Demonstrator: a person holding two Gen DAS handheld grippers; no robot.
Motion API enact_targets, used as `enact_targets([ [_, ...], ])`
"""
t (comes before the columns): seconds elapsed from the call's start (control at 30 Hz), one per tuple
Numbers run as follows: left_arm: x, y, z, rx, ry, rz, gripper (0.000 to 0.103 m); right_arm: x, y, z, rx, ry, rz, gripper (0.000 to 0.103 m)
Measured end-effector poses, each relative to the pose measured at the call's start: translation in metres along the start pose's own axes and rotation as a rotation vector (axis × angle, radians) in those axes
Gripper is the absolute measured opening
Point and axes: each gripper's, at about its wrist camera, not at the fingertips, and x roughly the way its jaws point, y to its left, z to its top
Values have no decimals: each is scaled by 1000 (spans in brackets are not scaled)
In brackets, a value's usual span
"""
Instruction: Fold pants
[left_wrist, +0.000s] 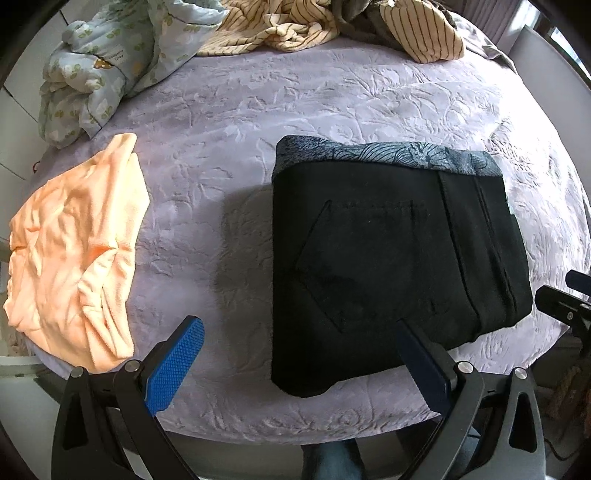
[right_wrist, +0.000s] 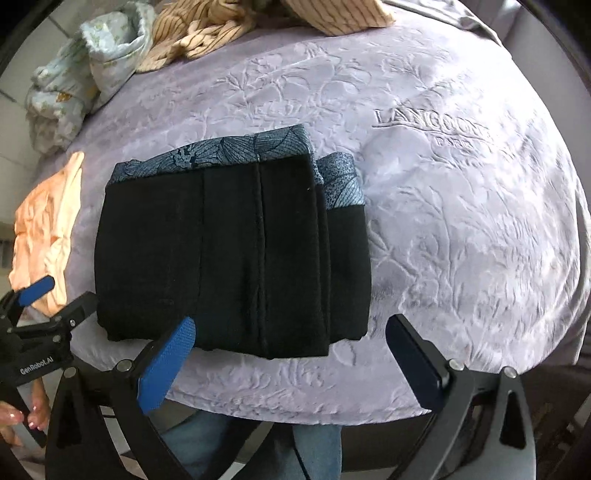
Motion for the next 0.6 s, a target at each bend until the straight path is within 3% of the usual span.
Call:
enact_targets([
  [0.33,-9,2,-10,16,-15,-1,103,-1,14,-16,45,-13,-22,103],
  [0.6,0,-7,-16,-20,18,11,103,13,13,-16,34,-8,-31,103],
])
